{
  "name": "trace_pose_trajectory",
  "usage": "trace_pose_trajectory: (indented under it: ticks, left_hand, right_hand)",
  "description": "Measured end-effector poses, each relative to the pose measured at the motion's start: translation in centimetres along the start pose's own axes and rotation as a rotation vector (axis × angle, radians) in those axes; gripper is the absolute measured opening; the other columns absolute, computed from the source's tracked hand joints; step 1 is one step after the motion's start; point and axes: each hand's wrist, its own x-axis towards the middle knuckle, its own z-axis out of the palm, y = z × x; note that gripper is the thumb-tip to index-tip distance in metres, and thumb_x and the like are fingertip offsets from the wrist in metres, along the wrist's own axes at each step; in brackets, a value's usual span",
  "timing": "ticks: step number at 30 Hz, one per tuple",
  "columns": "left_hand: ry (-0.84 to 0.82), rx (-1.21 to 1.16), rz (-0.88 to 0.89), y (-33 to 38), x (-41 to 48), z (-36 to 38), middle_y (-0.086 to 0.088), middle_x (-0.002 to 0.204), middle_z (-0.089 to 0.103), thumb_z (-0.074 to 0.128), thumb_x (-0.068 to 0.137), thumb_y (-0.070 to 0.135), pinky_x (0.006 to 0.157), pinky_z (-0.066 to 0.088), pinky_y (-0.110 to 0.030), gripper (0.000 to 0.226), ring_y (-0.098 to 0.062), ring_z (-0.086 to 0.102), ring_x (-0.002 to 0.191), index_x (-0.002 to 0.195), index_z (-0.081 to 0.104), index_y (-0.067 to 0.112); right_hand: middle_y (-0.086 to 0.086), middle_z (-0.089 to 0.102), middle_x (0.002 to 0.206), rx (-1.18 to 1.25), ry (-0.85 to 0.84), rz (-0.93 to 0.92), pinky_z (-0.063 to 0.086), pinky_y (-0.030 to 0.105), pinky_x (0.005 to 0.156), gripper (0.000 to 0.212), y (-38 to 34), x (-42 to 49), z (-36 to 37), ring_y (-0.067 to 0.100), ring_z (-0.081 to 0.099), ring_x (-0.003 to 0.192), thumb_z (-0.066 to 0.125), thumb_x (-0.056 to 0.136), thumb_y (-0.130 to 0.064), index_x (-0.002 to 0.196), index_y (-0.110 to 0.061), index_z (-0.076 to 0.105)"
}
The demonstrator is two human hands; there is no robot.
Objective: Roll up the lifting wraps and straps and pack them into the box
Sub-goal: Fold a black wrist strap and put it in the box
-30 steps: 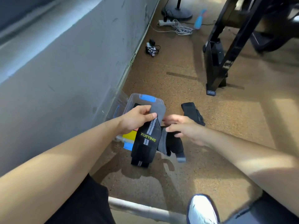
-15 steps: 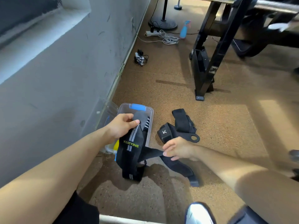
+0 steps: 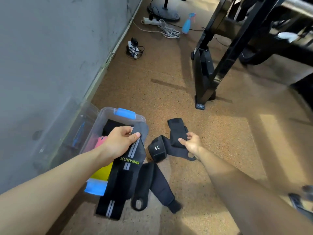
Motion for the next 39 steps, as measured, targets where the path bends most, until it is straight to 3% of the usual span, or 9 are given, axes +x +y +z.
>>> trace_pose_trajectory:
  ticks: [6, 11, 15, 21, 24, 27, 30, 34, 39]
  left_hand:
    - [0.003, -0.01, -0.02, -0.6, 1.8, 1.1, -0.006, 0.095, 0.079, 0.063, 0.101, 0.027, 0.072, 0.06, -0.032, 0.019, -0.02, 0.075, 0.087, 0.103, 0.073, 0.011]
    - [0.0, -0.075, -0.031, -1.0, 2.5, 1.2, -0.01, 0.093, 0.079, 0.063, 0.102, 0.02, 0.061, 0.058, -0.019, 0.019, -0.012, 0.072, 0.072, 0.102, 0.072, 0.003]
    - [0.065, -0.032, -0.006, -1.0, 3.0, 0.8, -0.001, 0.083, 0.077, 0.063, 0.102, 0.023, 0.057, 0.052, -0.015, 0.017, -0.006, 0.07, 0.068, 0.093, 0.072, 0.012]
    - [0.121, -0.045, 0.032, -0.4, 2.8, -0.2, 0.003, 0.09, 0.079, 0.068, 0.097, 0.03, 0.085, 0.06, -0.041, 0.008, -0.015, 0.075, 0.088, 0.101, 0.07, 0.023]
    - [0.128, -0.058, 0.148, 1.2, 1.7, -0.6, 0.006, 0.079, 0.07, 0.073, 0.093, 0.035, 0.078, 0.057, -0.03, 0.023, -0.012, 0.07, 0.08, 0.114, 0.064, 0.032]
    - [-0.088, -0.051, 0.279, 3.6, -0.5, -0.9, 0.016, 0.064, 0.059, 0.072, 0.095, 0.029, 0.067, 0.047, -0.013, 0.04, 0.001, 0.061, 0.064, 0.132, 0.058, 0.036]
    - [-0.366, -0.007, 0.293, 5.2, -3.2, -1.1, 0.013, 0.094, 0.076, 0.074, 0.093, 0.021, 0.081, 0.053, -0.017, 0.03, -0.002, 0.072, 0.091, 0.123, 0.069, 0.023]
    - [-0.387, 0.157, 0.314, 5.8, -6.0, -2.4, 0.011, 0.075, 0.068, 0.078, 0.091, 0.019, 0.074, 0.049, -0.021, 0.012, -0.003, 0.063, 0.073, 0.083, 0.07, 0.016]
    - [-0.509, 0.305, 0.212, 6.1, -9.6, -4.7, 0.003, 0.075, 0.065, 0.075, 0.093, 0.029, 0.077, 0.048, -0.03, 0.022, -0.011, 0.06, 0.073, 0.082, 0.068, 0.012]
  right_hand:
    - [0.012, 0.056, 0.142, 0.069, 0.012, 0.12, 0.044, 0.044, 0.111, 0.089, -0.3, 3.5, 2.1, 0.033, 0.054, 0.131, 0.085, 0.082, -0.033, 0.153, -0.008, 0.038]
    - [0.009, 0.074, 0.112, 0.039, -0.048, 0.056, 0.056, 0.048, 0.098, 0.031, 0.3, 4.8, 2.7, 0.029, 0.07, 0.106, 0.086, 0.081, -0.017, 0.106, -0.011, 0.07]
    - [0.01, 0.07, 0.127, 0.095, -0.2, -0.063, 0.049, 0.054, 0.108, 0.06, -2.1, 5.1, 1.5, 0.031, 0.063, 0.124, 0.085, 0.072, -0.021, 0.128, -0.014, 0.063]
    - [0.005, 0.071, 0.129, -0.11, -0.669, -0.232, 0.048, 0.043, 0.11, 0.06, -12.0, -1.7, -5.5, 0.023, 0.065, 0.123, 0.062, 0.092, 0.009, 0.139, -0.027, 0.06]
    - [0.003, 0.067, 0.136, -0.225, -0.857, -0.316, 0.049, 0.039, 0.109, 0.059, -15.0, -6.1, -8.2, 0.021, 0.062, 0.128, 0.062, 0.093, 0.009, 0.139, -0.027, 0.06]
    - [0.0, 0.064, 0.141, -0.324, -0.948, -0.427, 0.046, 0.035, 0.111, 0.058, -16.4, -10.8, -9.8, 0.015, 0.058, 0.132, 0.065, 0.092, 0.007, 0.133, -0.034, 0.062]
    - [-0.003, 0.068, 0.134, -0.352, -0.94, -0.511, 0.05, 0.033, 0.107, 0.054, -16.5, -14.7, -10.6, 0.011, 0.063, 0.126, 0.069, 0.092, 0.004, 0.133, -0.03, 0.063]
    - [0.001, 0.077, 0.116, -0.369, -0.864, -0.556, 0.057, 0.03, 0.093, 0.04, -15.9, -18.2, -11.1, 0.017, 0.072, 0.109, 0.075, 0.089, -0.001, 0.124, -0.02, 0.071]
    - [0.002, 0.079, 0.102, -0.349, -0.771, -0.633, 0.056, 0.028, 0.085, 0.012, -15.9, -21.0, -11.1, 0.015, 0.074, 0.095, 0.075, 0.091, -0.01, 0.101, -0.017, 0.077]
